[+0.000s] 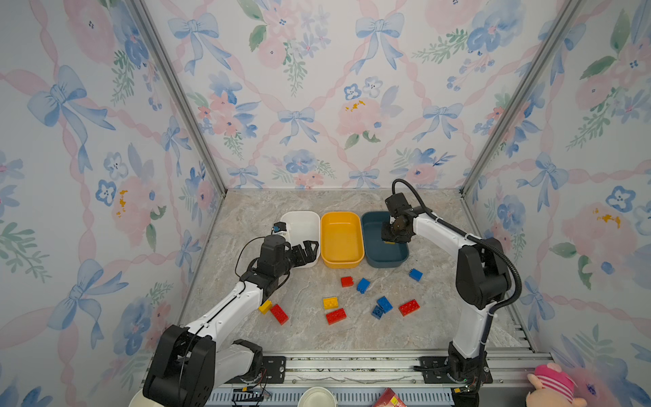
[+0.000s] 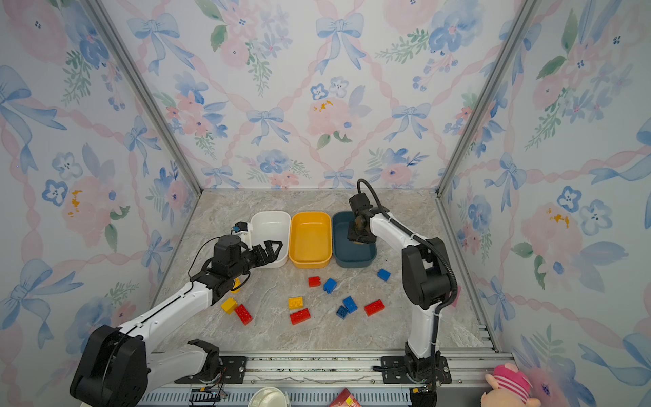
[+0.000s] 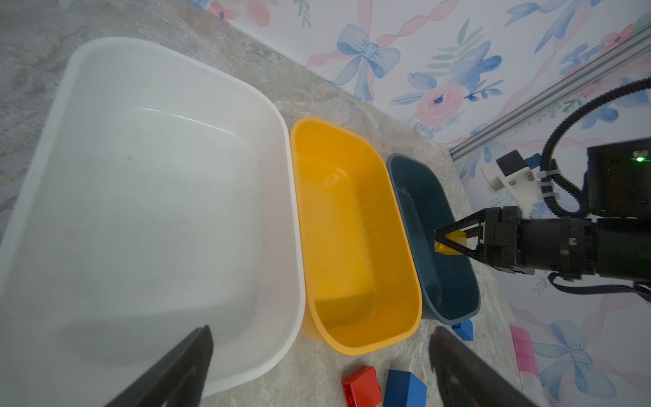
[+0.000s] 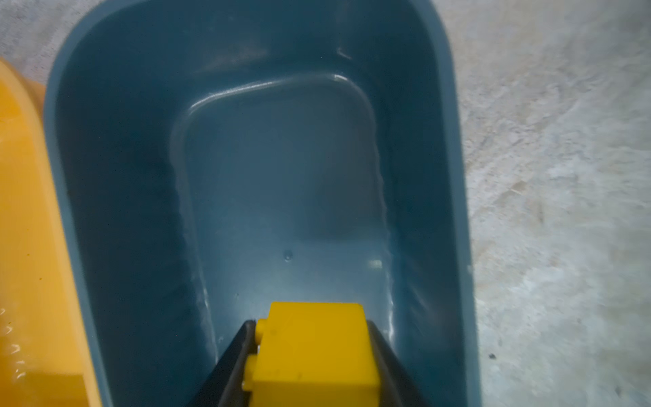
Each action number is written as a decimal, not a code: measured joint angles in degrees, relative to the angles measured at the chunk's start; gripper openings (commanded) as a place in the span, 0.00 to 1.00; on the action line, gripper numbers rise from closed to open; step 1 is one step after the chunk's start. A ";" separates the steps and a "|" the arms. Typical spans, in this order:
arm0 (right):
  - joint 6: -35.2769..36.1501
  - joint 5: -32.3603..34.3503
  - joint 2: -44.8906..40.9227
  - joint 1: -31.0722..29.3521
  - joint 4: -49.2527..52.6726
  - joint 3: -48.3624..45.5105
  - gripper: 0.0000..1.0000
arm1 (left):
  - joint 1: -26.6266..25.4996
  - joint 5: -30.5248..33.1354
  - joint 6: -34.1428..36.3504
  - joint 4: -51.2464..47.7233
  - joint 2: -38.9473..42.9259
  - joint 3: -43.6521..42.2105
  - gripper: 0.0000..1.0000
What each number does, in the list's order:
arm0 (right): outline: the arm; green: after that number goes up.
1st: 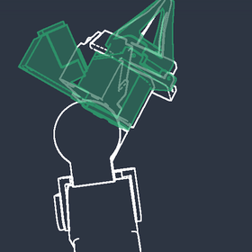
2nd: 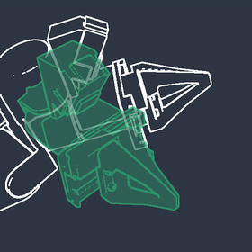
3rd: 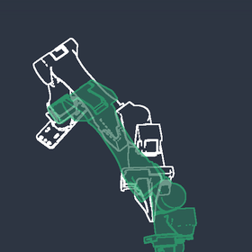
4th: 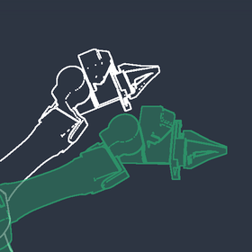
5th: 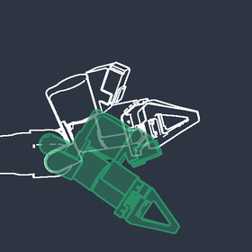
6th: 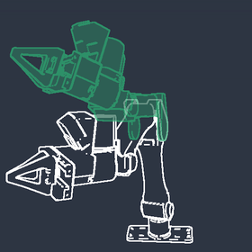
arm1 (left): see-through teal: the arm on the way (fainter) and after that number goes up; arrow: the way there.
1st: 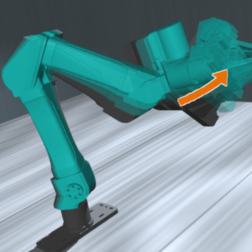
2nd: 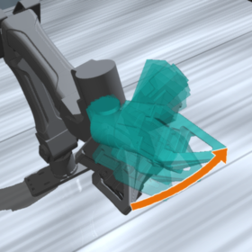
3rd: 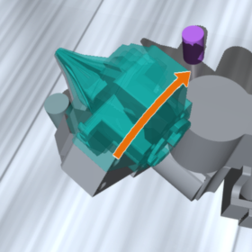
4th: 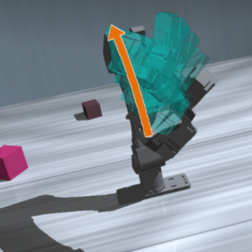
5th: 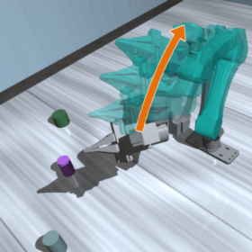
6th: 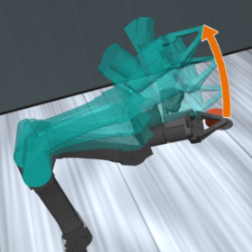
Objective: Sort the legos into containers by color
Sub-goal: 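Grasp the small yellow brick with the right gripper and lift it over the teal bin, then drop the yellow brick into the teal bin while left gripper approaches 120 brick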
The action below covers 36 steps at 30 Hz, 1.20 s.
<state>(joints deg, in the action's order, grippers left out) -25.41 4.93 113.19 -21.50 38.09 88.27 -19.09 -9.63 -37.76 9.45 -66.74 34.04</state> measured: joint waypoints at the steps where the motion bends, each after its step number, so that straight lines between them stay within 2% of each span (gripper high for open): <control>1: 0.17 -0.37 1.55 0.00 -0.02 0.94 0.36 | 0.00 0.20 0.00 -0.17 0.28 -0.24 0.98; 7: 0.83 -1.51 4.79 0.00 0.04 2.58 0.61 | 0.00 0.98 -0.04 -0.94 1.09 -1.31 0.98; 10: 1.16 -1.73 4.83 0.00 0.00 2.93 0.66 | 0.00 1.77 -0.26 -1.92 1.36 -1.36 0.98; 21: 1.46 -3.08 3.63 -0.09 0.04 2.86 0.71 | 0.00 7.23 -0.70 -10.58 4.48 -1.22 0.98; 36: 1.46 -4.79 -10.25 -1.55 0.74 -5.73 0.93 | 0.00 17.75 -1.97 -33.16 6.86 5.18 0.93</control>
<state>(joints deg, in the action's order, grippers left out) -23.94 0.14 102.94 -23.05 38.83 82.54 -19.09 8.12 -39.72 -23.70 -59.88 39.22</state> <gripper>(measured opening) 0.908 0.934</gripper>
